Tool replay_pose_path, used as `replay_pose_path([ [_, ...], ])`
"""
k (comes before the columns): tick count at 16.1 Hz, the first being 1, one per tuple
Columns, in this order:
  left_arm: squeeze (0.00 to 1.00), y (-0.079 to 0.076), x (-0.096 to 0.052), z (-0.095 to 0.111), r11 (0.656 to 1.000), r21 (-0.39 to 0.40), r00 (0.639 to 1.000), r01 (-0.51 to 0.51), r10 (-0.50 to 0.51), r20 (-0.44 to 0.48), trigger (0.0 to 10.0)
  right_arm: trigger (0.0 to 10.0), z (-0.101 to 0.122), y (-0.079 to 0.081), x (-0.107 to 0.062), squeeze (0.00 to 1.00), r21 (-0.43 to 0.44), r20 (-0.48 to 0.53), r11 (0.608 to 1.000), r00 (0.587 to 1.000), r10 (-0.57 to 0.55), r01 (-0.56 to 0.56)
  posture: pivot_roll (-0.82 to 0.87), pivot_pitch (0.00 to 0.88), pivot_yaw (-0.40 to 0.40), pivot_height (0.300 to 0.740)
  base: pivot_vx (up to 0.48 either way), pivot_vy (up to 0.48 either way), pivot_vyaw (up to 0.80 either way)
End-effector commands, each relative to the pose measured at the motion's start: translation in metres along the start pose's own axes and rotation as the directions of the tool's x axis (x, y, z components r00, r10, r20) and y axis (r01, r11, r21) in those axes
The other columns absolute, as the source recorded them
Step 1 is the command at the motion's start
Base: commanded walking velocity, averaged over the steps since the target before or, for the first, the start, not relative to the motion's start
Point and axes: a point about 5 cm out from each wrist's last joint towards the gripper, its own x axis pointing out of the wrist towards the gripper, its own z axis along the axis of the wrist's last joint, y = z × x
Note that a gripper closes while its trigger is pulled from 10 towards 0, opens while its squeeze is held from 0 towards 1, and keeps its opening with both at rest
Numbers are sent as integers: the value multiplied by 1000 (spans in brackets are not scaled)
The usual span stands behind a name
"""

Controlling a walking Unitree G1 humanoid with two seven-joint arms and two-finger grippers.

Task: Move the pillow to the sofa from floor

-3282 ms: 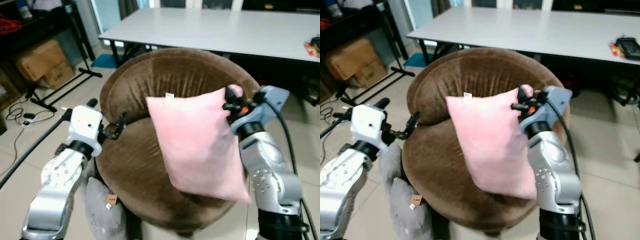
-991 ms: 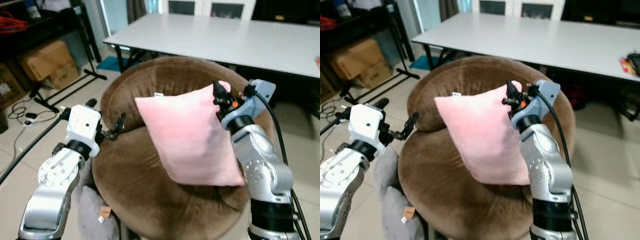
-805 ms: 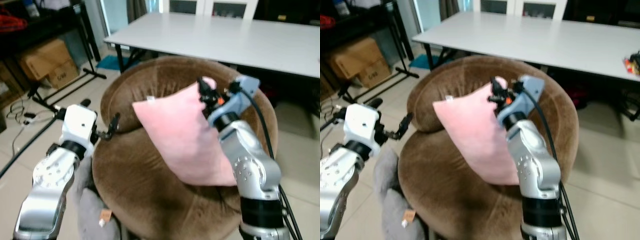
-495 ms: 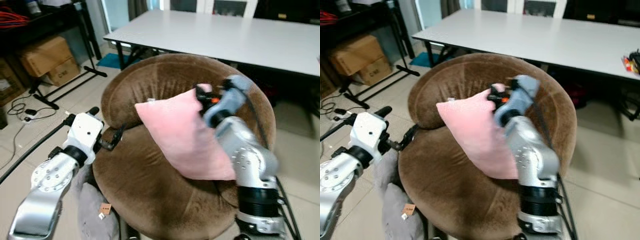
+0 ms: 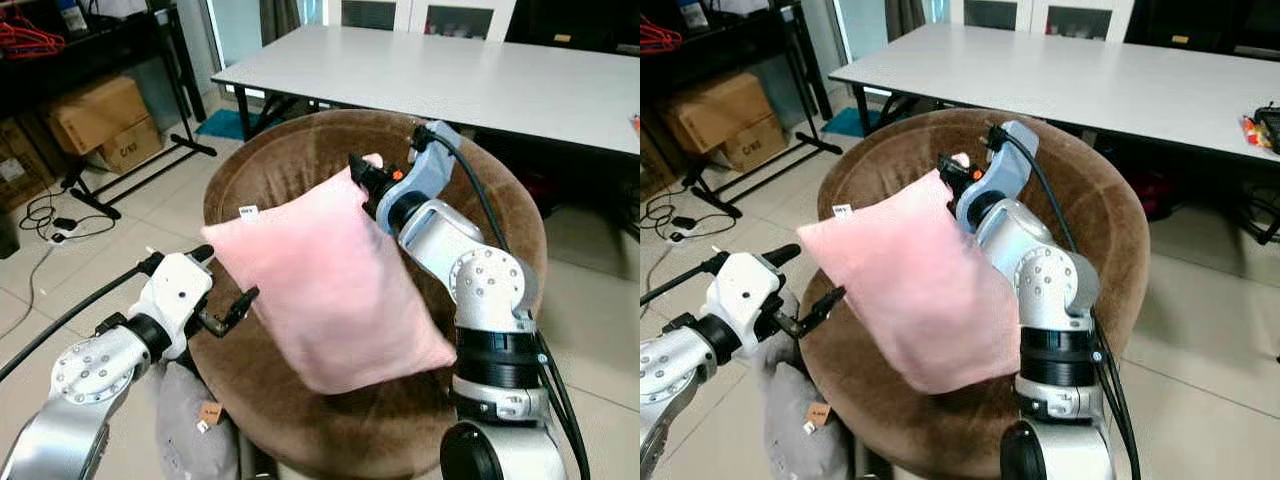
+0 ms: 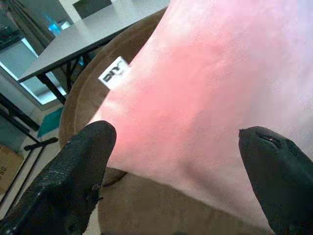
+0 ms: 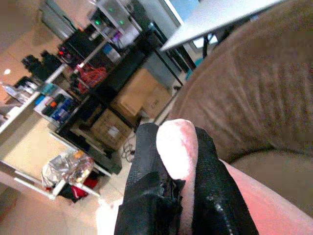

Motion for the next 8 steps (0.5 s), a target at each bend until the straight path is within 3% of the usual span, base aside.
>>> replay_pose_path([
  [1, 0, 3, -2, 5, 1000, 1, 1000, 7, -7, 14, 10000, 10000, 2, 41, 9, 0, 67, 17, 993, 995, 96, -97, -21, 0, 45, 740, 0, 0, 0],
  [3, 0, -2, -5, 6, 998, -44, 999, 49, -48, 21, 10000, 10000, 0, 24, 25, 0, 100, 5, 988, 993, -121, 120, -21, 0, 43, 740, 0, 0, 0],
  [5, 0, -3, -6, 6, 998, -43, 998, 53, -52, 18, 10000, 10000, 2, 11, 30, 0, 132, 3, 970, 978, -209, 206, -18, 0, 41, 740, 0, 0, 0],
  [7, 0, -4, -6, 5, 998, -41, 999, 53, -52, 11, 10000, 10000, 8, -41, 38, 0, 262, -11, 865, 897, -441, 429, -15, 0, 40, 740, 0, 0, 0],
  [8, 0, -4, -7, 5, 998, -42, 998, 55, -54, 9, 10000, 10000, 19, -76, 36, 0, 286, 19, 796, 828, -561, 533, -13, 0, 41, 740, 0, 0, 0],
])
